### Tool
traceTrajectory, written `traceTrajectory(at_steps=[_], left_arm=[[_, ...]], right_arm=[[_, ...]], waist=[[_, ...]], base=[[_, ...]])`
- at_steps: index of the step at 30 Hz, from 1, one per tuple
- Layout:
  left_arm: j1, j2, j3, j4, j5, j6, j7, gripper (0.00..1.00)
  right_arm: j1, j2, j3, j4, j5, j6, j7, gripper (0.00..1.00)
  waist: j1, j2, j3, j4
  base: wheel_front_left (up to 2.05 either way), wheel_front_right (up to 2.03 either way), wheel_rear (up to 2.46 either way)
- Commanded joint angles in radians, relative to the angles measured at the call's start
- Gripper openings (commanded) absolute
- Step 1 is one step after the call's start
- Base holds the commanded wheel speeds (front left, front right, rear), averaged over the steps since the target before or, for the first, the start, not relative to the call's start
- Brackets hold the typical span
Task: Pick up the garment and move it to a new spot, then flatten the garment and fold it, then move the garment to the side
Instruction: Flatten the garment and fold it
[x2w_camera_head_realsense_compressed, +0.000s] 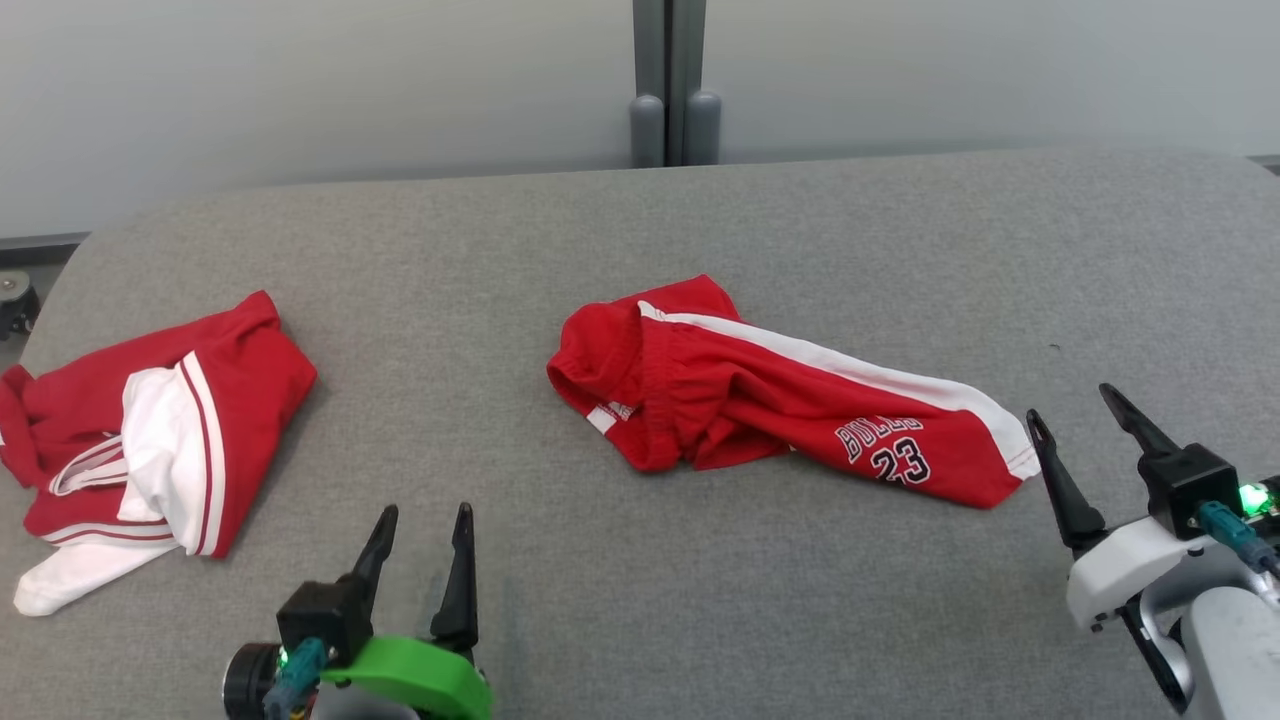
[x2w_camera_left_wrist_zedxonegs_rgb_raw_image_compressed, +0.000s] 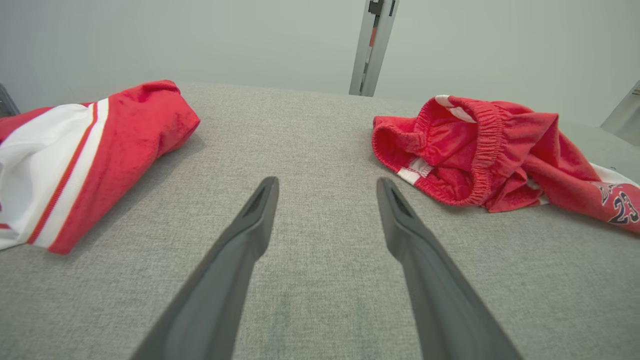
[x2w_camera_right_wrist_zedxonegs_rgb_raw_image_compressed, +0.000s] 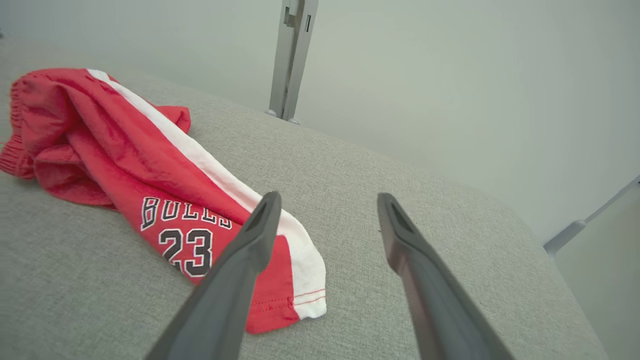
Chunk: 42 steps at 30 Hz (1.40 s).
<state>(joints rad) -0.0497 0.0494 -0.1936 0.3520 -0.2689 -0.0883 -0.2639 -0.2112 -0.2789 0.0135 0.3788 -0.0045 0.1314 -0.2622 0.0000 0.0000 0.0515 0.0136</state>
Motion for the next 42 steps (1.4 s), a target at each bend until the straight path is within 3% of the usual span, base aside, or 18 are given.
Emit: traceTrajectory(at_steps=[1, 7, 13, 22, 31, 35, 38, 39, 40, 42], left_arm=[[-0.040, 0.003, -0.007, -0.001, -0.011, -0.007, -0.001, 1.00], [-0.217, 0.003, -0.090, 0.052, -0.030, -0.029, -0.001, 1.00], [-0.443, 0.003, -0.210, 0.211, -0.086, -0.041, 0.009, 1.00], [-0.669, 0.004, -0.334, 0.355, -0.405, -0.044, 0.147, 1.00], [-0.756, 0.004, -0.436, 0.471, -0.548, 0.000, 0.246, 1.00], [-0.764, 0.004, -0.464, 0.491, -0.601, -0.008, 0.246, 1.00], [-0.775, 0.004, -0.481, 0.506, -0.641, -0.015, 0.246, 0.74], [-0.779, 0.004, -0.486, 0.511, -0.649, -0.016, 0.243, 0.69], [-0.780, 0.004, -0.489, 0.514, -0.658, -0.016, 0.234, 0.48], [-0.785, 0.004, -0.497, 0.523, -0.677, -0.018, 0.213, 0.40]], right_arm=[[0.017, 0.025, -0.019, -0.021, -0.008, -0.001, -0.004, 1.00], [0.015, 0.100, -0.035, -0.070, -0.028, -0.001, -0.003, 1.00], [-0.023, 0.134, -0.019, -0.084, -0.050, -0.001, -0.003, 1.00], [-0.046, 0.162, 0.004, -0.085, -0.066, -0.001, -0.003, 1.00], [-0.052, 0.180, 0.023, -0.080, -0.073, -0.001, -0.003, 1.00], [-0.063, 0.179, 0.034, -0.082, -0.068, -0.001, -0.003, 1.00], [-0.067, 0.177, 0.040, -0.080, -0.062, -0.001, -0.003, 1.00], [-0.068, 0.177, 0.041, -0.079, -0.061, -0.001, -0.003, 1.00], [-0.068, 0.176, 0.042, -0.078, -0.060, -0.001, -0.003, 1.00], [-0.068, 0.175, 0.043, -0.076, -0.059, -0.001, -0.003, 1.00]], waist=[[0.0000, 0.0000, 0.016, -0.011], [0.0000, 0.0000, 0.093, -0.042], [0.0000, 0.0000, 0.159, -0.082], [0.0000, 0.0000, 0.193, -0.121], [0.0000, 0.0000, 0.186, -0.132], [0.0000, 0.0000, 0.189, -0.138], [0.0000, 0.0000, 0.191, -0.143], [0.0000, 0.0000, 0.192, -0.144], [0.0000, 0.0000, 0.192, -0.145], [0.0000, 0.0000, 0.190, -0.147]], base=[[0.00, 0.00, 0.00], [0.00, 0.00, 0.00], [0.00, 0.00, 0.00], [0.00, 0.00, 0.00], [0.00, 0.00, 0.00], [0.00, 0.00, 0.00], [0.00, 0.00, 0.00], [0.00, 0.00, 0.00], [0.00, 0.00, 0.00], [0.00, 0.00, 0.00]])
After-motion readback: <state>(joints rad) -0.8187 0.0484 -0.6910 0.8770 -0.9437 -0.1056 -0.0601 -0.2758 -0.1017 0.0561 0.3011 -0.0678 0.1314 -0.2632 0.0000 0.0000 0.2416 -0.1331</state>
